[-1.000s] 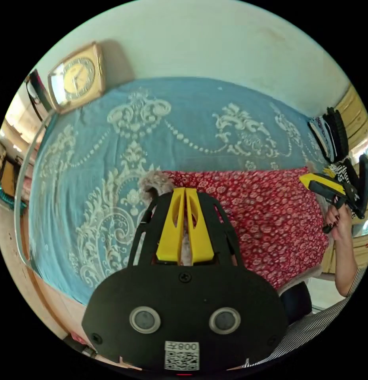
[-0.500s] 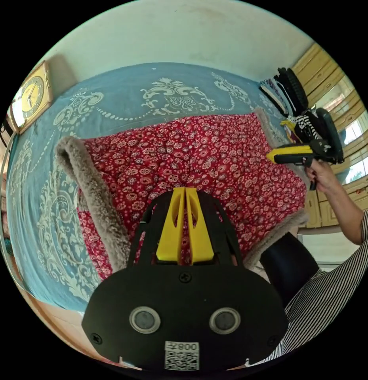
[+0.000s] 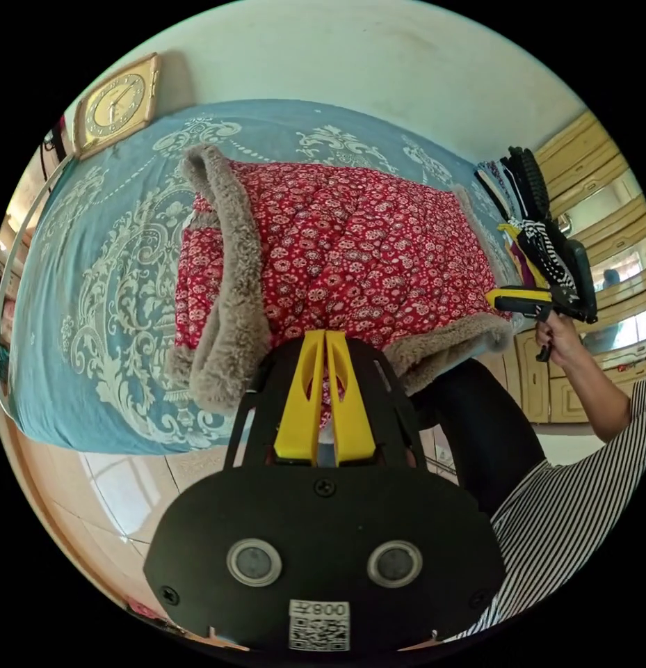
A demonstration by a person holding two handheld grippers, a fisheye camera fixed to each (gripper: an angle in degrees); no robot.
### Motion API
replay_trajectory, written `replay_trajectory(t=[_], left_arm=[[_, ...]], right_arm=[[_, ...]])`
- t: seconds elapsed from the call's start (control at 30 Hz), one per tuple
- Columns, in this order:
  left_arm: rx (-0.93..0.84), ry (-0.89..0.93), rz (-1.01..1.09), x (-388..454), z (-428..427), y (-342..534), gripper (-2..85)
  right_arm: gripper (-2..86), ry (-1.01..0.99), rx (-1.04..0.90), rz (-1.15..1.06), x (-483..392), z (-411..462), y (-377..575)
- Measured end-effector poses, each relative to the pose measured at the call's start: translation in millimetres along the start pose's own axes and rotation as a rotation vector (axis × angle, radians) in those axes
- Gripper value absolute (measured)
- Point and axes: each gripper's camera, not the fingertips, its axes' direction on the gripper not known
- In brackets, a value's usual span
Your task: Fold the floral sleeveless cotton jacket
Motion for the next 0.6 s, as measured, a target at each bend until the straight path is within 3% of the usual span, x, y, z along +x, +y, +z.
replay_trajectory(t=[0.2, 0.33, 0.6], left_arm=[[0.106, -0.038, 0.026, -23, -37, 51, 0.3], [0.012, 0.029, -0.072, -67, -6, 91, 0.4], [0.314, 0.133, -0.257, -163, -64, 184, 3.4]], right_arm=[[0.1, 0.066, 0.096, -0.063, -38, -49, 5], [0.1, 0.051, -0.036, -0.030, -38, 8, 13], [0.6, 0.031, 0.056, -0.020, -56, -34, 2]])
